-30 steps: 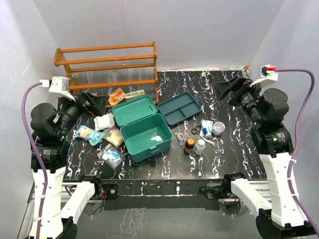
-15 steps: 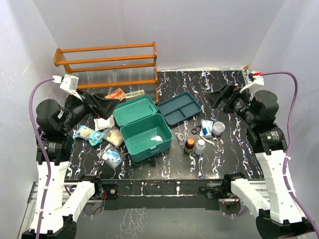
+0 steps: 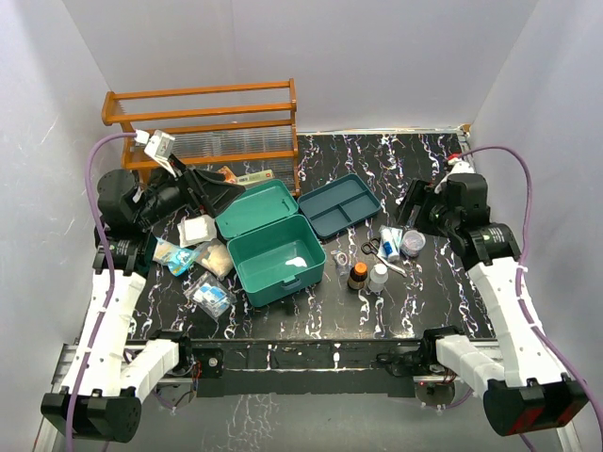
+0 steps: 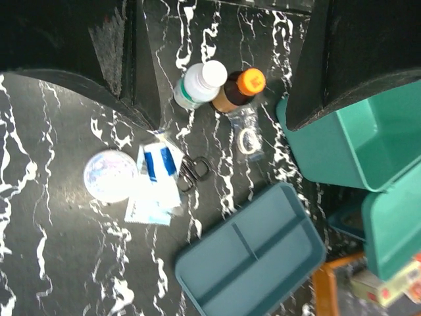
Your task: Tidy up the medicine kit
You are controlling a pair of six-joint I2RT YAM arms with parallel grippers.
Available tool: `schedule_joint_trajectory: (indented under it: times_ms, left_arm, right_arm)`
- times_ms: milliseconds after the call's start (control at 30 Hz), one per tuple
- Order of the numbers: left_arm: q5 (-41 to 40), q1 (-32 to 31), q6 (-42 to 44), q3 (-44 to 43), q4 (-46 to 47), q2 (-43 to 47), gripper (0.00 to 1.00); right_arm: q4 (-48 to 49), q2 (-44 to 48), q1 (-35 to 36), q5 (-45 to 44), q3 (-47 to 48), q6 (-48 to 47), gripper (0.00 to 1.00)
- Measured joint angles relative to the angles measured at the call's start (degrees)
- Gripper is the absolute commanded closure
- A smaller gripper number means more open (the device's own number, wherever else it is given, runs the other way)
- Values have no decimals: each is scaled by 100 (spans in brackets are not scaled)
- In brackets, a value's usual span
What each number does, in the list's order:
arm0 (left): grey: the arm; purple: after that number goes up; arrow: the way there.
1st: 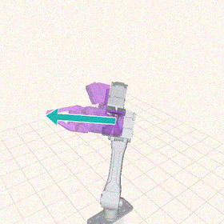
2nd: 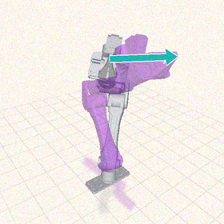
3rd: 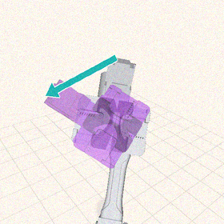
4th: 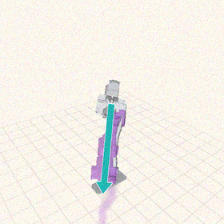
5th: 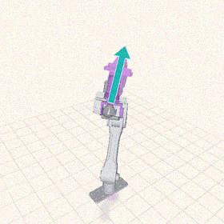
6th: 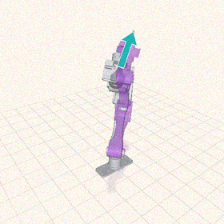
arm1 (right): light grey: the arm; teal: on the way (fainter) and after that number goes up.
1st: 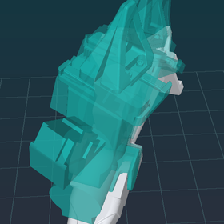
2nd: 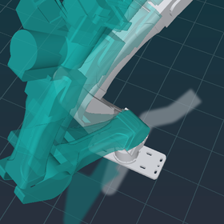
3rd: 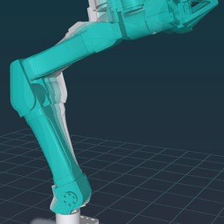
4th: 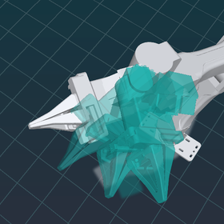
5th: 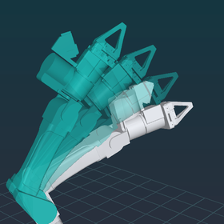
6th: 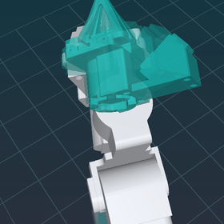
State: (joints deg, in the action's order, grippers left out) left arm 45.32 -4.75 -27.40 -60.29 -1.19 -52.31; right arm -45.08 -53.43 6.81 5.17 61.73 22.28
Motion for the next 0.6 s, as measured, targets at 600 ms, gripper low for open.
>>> schedule_joint_trajectory:
  times_ms: [600]
  left_arm:
    - [184,-31,-481,424,885,-9,1]
  right_arm:
    - [-896,-1320,2090,-1563,-494,925,52]
